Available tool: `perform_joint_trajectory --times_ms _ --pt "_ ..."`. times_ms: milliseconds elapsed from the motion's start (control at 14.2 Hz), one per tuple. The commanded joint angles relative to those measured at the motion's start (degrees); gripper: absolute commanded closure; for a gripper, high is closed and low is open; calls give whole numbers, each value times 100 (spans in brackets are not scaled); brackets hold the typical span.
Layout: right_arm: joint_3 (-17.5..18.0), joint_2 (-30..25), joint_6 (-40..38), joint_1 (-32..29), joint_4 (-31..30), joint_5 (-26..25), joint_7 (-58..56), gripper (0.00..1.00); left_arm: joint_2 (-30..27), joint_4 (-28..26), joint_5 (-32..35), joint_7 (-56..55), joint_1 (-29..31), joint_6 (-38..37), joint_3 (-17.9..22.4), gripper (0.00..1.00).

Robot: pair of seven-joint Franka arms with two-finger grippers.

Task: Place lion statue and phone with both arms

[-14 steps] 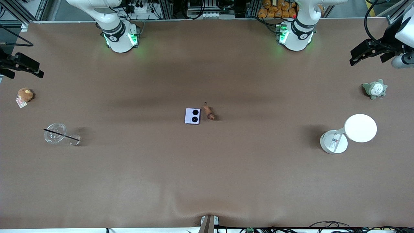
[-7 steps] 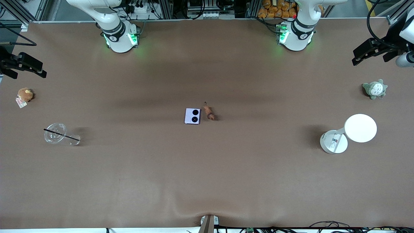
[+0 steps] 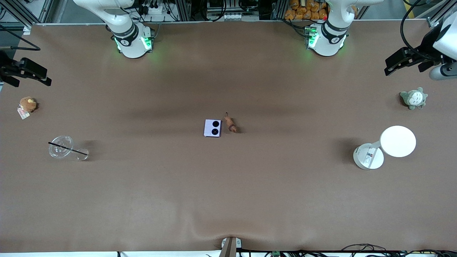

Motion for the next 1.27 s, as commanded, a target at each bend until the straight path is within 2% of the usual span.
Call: perform_joint_trajectory --times_ms 0,707,848,989,1201 --pt "-15 -45 20 8 -14 -86 -37 0 74 117 89 21 -33 -90 -30 0" --pt "-6 157 223 314 -31 1 43 0 145 125 89 -49 -77 -90 -117 0" --pt "3 280 240 508 -31 36 51 0 354 134 97 -102 -77 -81 -476 0" --pt "-6 438 275 736 -31 290 60 0 661 143 98 -129 -77 -46 -837 0" --pt "-6 711 503 1219 -31 335 472 0 1171 143 106 -829 -216 15 -1399 0"
